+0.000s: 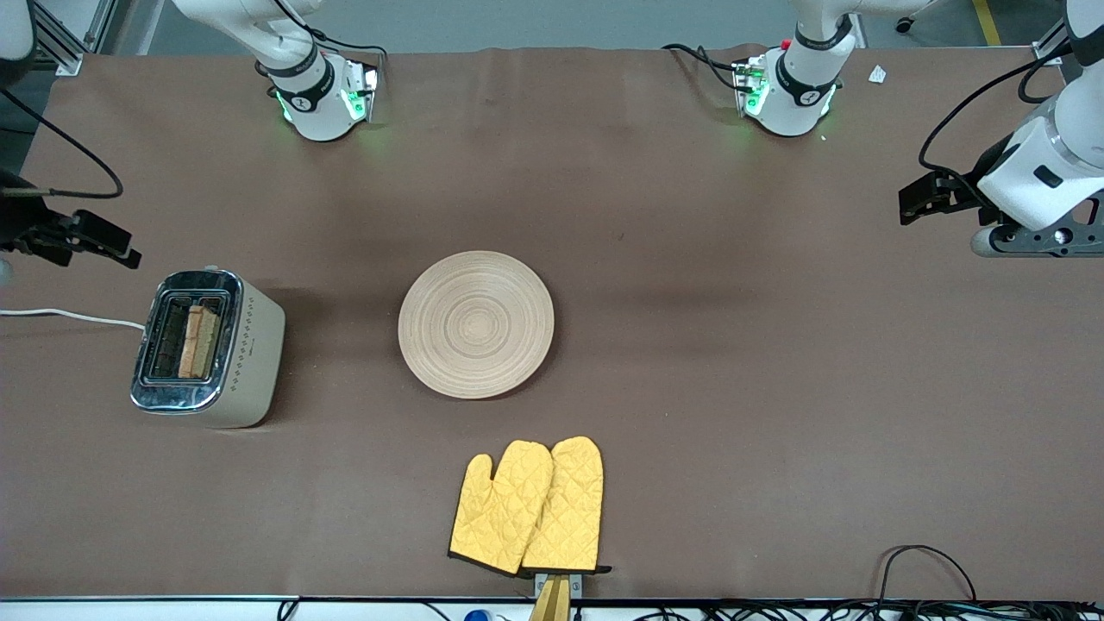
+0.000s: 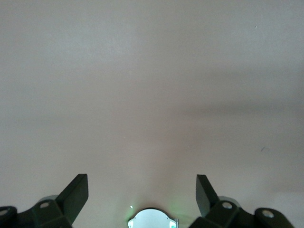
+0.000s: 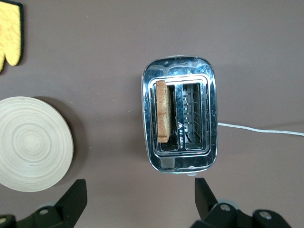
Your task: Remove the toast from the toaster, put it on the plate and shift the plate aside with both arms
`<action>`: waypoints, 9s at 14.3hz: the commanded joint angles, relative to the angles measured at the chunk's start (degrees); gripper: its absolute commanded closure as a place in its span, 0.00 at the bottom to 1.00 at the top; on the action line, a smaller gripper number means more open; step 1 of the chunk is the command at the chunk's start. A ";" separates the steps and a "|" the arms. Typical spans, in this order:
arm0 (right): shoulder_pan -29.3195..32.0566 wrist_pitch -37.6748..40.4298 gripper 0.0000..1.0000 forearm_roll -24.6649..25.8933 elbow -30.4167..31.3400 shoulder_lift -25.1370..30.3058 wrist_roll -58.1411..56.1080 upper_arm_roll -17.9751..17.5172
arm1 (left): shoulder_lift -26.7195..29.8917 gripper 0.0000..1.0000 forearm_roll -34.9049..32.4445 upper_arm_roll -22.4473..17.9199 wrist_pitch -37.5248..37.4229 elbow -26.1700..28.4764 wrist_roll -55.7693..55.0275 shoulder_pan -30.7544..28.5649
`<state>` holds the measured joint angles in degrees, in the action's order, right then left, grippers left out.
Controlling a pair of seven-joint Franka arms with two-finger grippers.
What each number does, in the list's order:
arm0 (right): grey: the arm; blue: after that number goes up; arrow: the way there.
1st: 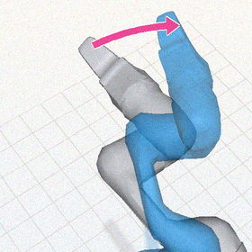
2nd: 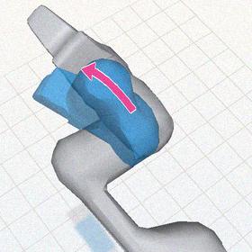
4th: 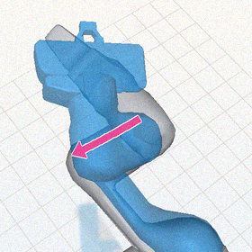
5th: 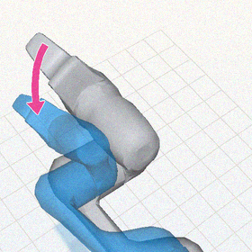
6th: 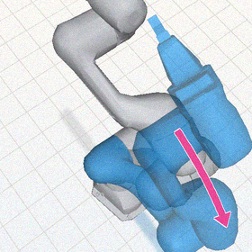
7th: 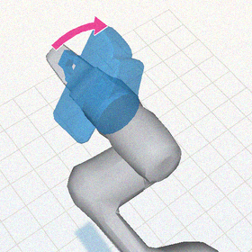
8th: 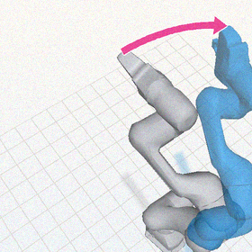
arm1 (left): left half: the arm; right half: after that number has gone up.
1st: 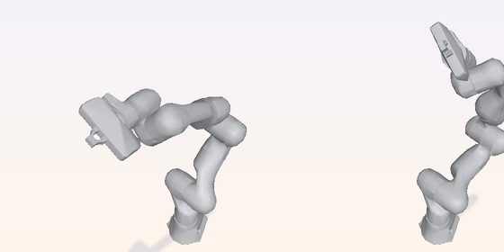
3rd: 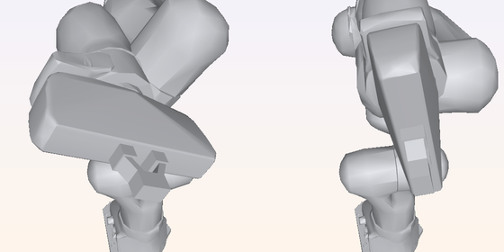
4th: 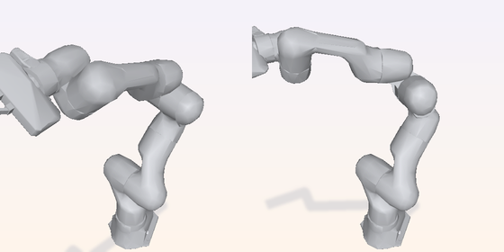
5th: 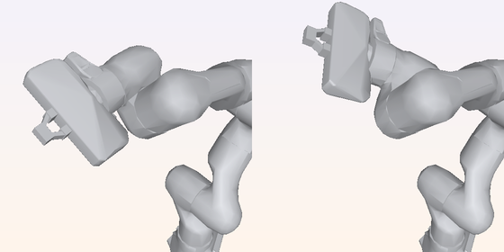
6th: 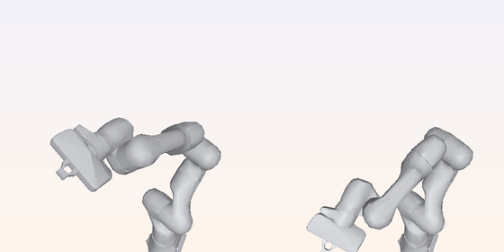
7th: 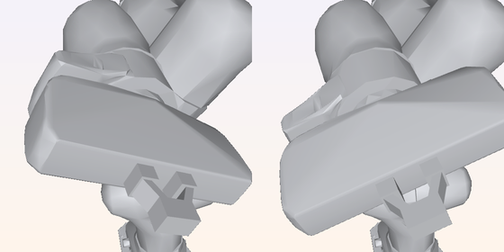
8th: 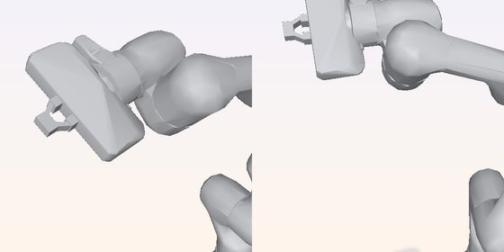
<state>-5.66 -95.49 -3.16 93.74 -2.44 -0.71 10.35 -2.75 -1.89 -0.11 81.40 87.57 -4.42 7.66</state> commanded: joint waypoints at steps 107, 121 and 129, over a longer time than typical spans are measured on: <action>5.83 3.73 0.00 -0.88 -2.94 4.64 -4.21 0.55 | -42.87 1.00 87.68 5.12 49.13 1.90 42.21 18.54; 5.92 3.55 0.00 -0.88 -2.42 4.73 -4.47 0.55 | -30.39 1.00 71.71 5.21 29.73 19.04 52.57 2.57; 5.83 3.55 0.00 -0.88 -2.33 4.73 -4.47 0.55 | -32.67 1.00 50.69 5.21 16.17 18.69 59.79 -19.94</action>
<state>-1.09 -92.28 -3.03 91.36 2.26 -4.33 11.73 -36.44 51.49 4.30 102.18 106.66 55.11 -7.85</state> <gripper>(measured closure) 0.000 0.907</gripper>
